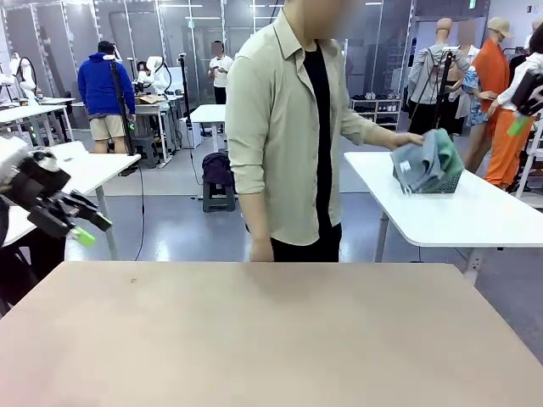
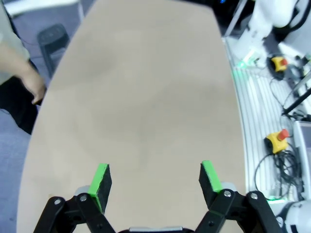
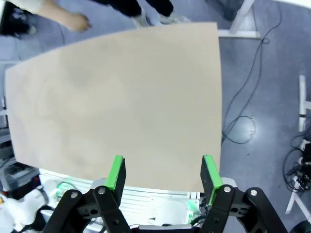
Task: Fold the towels and place them in the basket.
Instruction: Stack the folded Towel with hook on the right side of the table.
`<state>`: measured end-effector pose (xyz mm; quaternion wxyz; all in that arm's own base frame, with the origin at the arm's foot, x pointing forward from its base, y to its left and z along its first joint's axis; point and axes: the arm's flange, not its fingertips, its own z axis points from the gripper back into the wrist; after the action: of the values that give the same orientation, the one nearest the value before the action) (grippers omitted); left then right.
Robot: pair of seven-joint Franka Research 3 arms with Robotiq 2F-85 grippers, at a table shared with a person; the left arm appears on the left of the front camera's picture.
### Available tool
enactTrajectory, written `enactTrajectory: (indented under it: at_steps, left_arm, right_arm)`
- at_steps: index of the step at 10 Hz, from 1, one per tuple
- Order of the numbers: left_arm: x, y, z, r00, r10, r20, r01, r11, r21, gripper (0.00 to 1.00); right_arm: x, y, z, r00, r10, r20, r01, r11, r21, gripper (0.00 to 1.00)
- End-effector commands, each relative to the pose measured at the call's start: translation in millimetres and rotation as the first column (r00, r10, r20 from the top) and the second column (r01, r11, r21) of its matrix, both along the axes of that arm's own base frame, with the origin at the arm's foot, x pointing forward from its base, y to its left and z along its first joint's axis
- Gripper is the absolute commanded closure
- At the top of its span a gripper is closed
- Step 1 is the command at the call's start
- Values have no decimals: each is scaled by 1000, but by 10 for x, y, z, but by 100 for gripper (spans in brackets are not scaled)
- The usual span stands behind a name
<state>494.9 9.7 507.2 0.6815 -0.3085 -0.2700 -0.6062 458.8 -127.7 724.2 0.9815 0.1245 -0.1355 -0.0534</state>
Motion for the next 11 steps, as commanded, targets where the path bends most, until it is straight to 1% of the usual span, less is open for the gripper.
enactTrajectory:
  at_steps: [1, 2, 4, 5, 7, 8, 11]
  left_arm:
    - [17, 259, 291, 999, 24, -22, -24, 1000, -15, 8]
    - [3, 385, 396, 999, 40, -10, -40, 999, -18, 8]
    - [-3, 529, 489, 999, 55, -2, -55, 998, -34, 8]
    - [-13, 543, 498, 998, 61, -4, -61, 997, -41, 8]
    - [-7, 504, 487, 998, 57, -18, -58, 997, -48, 8]
    - [-23, 564, 484, 998, 65, 19, -64, 997, -29, 8]
    - [-23, 564, 484, 998, 65, 19, -64, 997, -29, 8]
  right_arm:
    - [-162, -229, 167, 998, 9, 59, -14, 996, 93, 22]
    - [-248, -327, 237, 996, -5, 88, -6, 993, 117, 22]
    - [-358, -446, 306, 992, -20, 125, 2, 989, 148, 22]
    - [-371, -445, 305, 992, 4, 125, -24, 987, 158, 22]
    - [-305, -402, 276, 992, 41, 120, -62, 982, 179, 22]
    - [-347, -445, 353, 993, -29, 119, 11, 989, 149, 22]
    - [-347, -445, 353, 993, -29, 119, 11, 989, 149, 22]
